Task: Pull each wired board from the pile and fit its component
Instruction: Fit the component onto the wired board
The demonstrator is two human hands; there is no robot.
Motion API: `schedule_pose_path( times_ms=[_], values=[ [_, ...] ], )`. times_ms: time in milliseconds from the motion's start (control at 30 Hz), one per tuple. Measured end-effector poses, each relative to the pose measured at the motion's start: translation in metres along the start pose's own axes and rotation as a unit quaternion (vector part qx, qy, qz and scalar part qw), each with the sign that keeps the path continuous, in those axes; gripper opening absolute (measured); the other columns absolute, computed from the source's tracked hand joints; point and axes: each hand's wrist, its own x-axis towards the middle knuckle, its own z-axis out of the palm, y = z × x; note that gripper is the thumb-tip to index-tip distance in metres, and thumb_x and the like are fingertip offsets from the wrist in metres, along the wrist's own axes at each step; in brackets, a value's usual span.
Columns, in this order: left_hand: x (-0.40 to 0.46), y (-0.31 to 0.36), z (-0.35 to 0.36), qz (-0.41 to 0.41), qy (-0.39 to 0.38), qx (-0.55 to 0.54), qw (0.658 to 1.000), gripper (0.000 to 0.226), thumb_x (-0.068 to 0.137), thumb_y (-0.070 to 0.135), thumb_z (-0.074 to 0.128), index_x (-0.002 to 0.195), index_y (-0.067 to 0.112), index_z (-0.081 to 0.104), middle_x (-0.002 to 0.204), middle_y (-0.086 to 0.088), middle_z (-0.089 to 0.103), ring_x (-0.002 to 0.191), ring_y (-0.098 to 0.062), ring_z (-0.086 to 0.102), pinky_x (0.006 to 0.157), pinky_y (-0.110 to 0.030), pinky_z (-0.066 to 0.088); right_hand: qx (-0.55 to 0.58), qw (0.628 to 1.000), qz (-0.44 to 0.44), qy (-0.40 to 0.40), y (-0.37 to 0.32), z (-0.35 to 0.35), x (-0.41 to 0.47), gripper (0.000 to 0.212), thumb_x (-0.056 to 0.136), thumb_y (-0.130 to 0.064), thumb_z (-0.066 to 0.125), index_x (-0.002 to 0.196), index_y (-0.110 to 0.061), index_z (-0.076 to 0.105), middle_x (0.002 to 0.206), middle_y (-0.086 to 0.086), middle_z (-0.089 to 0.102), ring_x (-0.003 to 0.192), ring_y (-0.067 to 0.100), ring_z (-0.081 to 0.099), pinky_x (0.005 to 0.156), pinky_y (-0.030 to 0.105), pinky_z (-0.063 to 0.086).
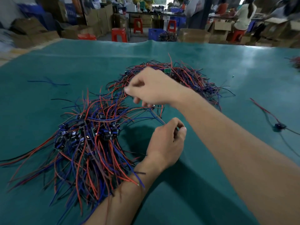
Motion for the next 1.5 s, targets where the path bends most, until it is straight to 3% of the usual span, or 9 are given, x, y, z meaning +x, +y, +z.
schedule_pose_path(
  times_ms=[133,267,467,633,733,833,1000,1167,1500],
  values=[
    [0.0,0.002,-0.002,0.009,-0.008,0.007,1.0,0.004,0.097,0.017,0.056,0.097,0.016,0.059,0.062,0.004,0.048,0.061,-0.025,0.046,0.062,-0.038,0.044,-0.161,0.981,0.107,-0.025,0.052,0.021,0.024,0.036,0.089,-0.01,0.056,0.118,-0.027,0.07,0.127,0.014,0.063,0.107,0.036,0.065,0.097,0.042,0.054],
    [0.0,0.004,-0.004,0.017,-0.01,0.015,1.0,0.009,0.095,0.016,0.056,0.102,0.015,0.06,0.077,-0.001,0.061,0.073,-0.033,0.053,0.071,-0.044,0.05,-0.152,0.979,0.129,-0.045,0.09,0.032,0.023,0.03,0.086,-0.012,0.054,0.107,-0.032,0.061,0.095,0.006,0.055,0.08,0.026,0.058,0.07,0.035,0.048],
    [0.001,0.002,-0.003,0.019,0.03,0.022,0.999,0.005,0.093,0.015,0.058,0.09,0.012,0.057,0.082,-0.006,0.062,0.08,-0.031,0.055,0.077,-0.047,0.047,-0.126,0.982,0.137,0.036,0.121,0.016,-0.004,0.016,0.075,-0.019,0.067,0.084,-0.031,0.062,0.077,-0.007,0.061,0.08,0.025,0.062,0.075,0.031,0.052],
    [0.002,0.003,0.0,-0.036,0.054,0.009,0.998,0.013,0.1,0.028,0.056,0.1,0.015,0.053,0.102,-0.001,0.056,0.097,-0.025,0.055,0.09,-0.046,0.045,-0.026,0.974,0.148,0.167,0.135,0.004,-0.065,0.009,0.068,-0.032,0.069,0.077,-0.029,0.069,0.061,-0.002,0.065,0.063,0.012,0.059,0.06,0.016,0.042],
    [0.001,0.004,-0.001,-0.045,0.037,-0.001,0.998,0.021,0.104,0.035,0.049,0.111,0.016,0.055,0.107,-0.004,0.066,0.104,-0.028,0.059,0.092,-0.046,0.046,0.093,0.967,0.148,0.185,0.128,0.011,-0.095,0.023,0.059,-0.034,0.066,0.081,-0.031,0.073,0.066,0.002,0.065,0.056,0.011,0.05,0.062,0.027,0.044],
    [0.001,0.005,-0.002,-0.053,0.022,-0.008,0.998,0.024,0.104,0.038,0.049,0.114,0.018,0.057,0.101,-0.008,0.071,0.1,-0.033,0.062,0.088,-0.046,0.049,0.216,0.953,0.114,0.181,0.118,0.027,-0.111,0.026,0.067,-0.013,0.069,0.086,-0.028,0.076,0.068,0.006,0.065,0.061,0.015,0.051,0.064,0.034,0.048],
    [0.002,0.001,-0.003,-0.055,0.045,-0.023,0.997,0.016,0.104,0.026,0.052,0.109,0.013,0.059,0.094,-0.009,0.07,0.092,-0.034,0.061,0.08,-0.043,0.046,0.368,0.907,0.061,0.193,0.112,0.042,-0.112,0.044,0.08,0.018,0.066,0.097,-0.02,0.079,0.08,0.0,0.07,0.072,0.01,0.062,0.068,0.018,0.051],
    [0.001,-0.001,-0.003,-0.022,0.041,-0.055,0.997,0.009,0.103,0.014,0.053,0.109,0.013,0.059,0.082,0.003,0.063,0.075,-0.014,0.055,0.074,-0.033,0.044,0.491,0.828,0.133,0.233,0.11,0.043,-0.109,0.014,0.085,0.0,0.073,0.09,-0.012,0.07,0.081,0.001,0.069,0.073,0.015,0.063,0.062,0.027,0.053],
    [-0.001,-0.002,-0.004,0.008,0.025,-0.07,0.997,0.023,0.103,0.009,0.05,0.118,0.018,0.065,0.089,0.002,0.071,0.082,-0.016,0.061,0.077,-0.028,0.047,0.535,0.822,0.146,0.129,0.11,0.036,-0.112,0.024,0.072,-0.026,0.077,0.093,-0.014,0.08,0.088,0.003,0.072,0.076,0.015,0.064,0.059,0.024,0.046]
  ],
)
